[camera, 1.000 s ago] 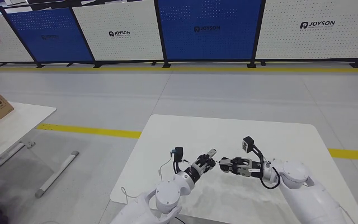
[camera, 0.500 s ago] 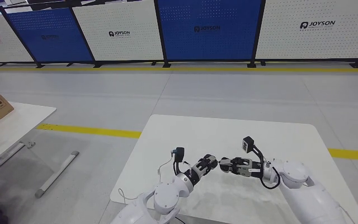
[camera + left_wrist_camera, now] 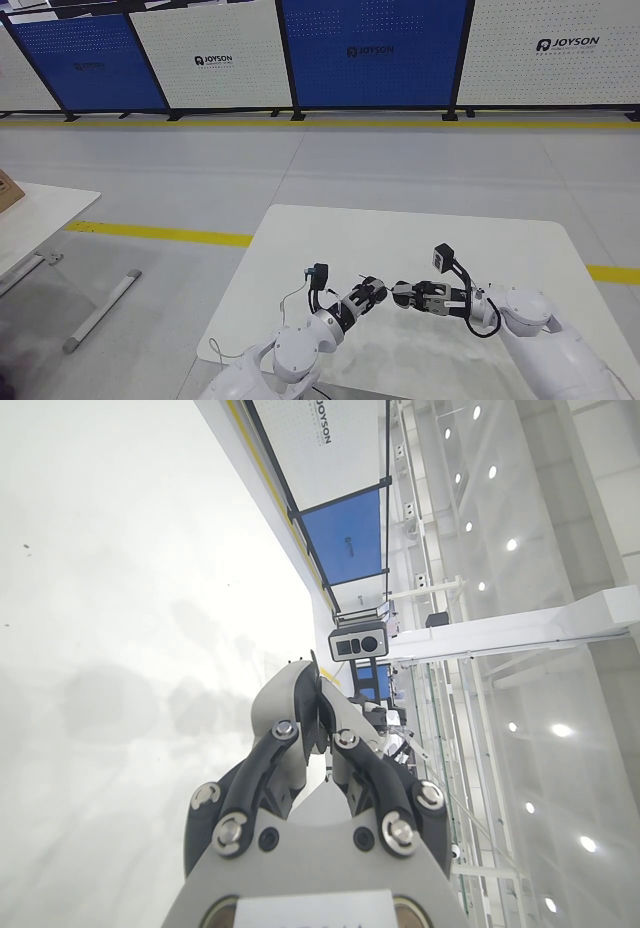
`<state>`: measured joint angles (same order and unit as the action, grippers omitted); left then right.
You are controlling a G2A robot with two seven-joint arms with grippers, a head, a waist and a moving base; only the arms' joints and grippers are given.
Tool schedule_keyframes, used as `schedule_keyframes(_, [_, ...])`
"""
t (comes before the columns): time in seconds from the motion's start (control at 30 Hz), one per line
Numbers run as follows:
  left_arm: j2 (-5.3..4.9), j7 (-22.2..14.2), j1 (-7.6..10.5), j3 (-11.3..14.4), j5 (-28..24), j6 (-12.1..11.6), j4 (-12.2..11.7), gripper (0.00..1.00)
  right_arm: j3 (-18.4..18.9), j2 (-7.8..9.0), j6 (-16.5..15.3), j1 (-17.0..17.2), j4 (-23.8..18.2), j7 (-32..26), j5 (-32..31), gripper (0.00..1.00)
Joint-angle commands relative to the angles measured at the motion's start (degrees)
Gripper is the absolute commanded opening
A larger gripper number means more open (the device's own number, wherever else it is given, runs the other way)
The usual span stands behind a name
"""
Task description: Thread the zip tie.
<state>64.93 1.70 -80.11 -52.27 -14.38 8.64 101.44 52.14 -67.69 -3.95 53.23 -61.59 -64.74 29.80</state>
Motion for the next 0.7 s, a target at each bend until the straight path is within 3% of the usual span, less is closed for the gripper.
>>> schedule_keyframes(0.0, [0.06,-0.23,-0.07,-0.09,0.16,0.03,-0.06,0.02,0.0,0.0,0.0,0.0,0.0,0.0,0.0,0.0])
schedule_keyframes(0.03, [0.08,-0.46,-0.11,-0.09,0.34,0.05,-0.08,0.06,0.0,0.0,0.0,0.0,0.0,0.0,0.0,0.0])
schedule_keyframes(0.1, [0.14,-0.64,-0.22,-0.2,0.58,0.05,-0.06,0.27,0.0,0.0,0.0,0.0,0.0,0.0,0.0,0.0])
schedule_keyframes(0.13, [0.16,-0.71,-0.26,-0.25,0.68,0.04,-0.05,0.27,0.0,0.0,0.0,0.0,0.0,0.0,0.0,0.0])
schedule_keyframes(0.4, [0.37,-1.14,-0.59,-0.95,1.21,0.17,-0.03,0.0,0.0,0.0,0.0,0.0,0.0,0.0,0.0,0.0])
schedule_keyframes(0.67, [0.62,-1.75,-0.89,-1.05,2.02,-0.31,-0.08,0.0,0.0,0.0,0.0,0.0,0.0,0.0,0.0,0.0])
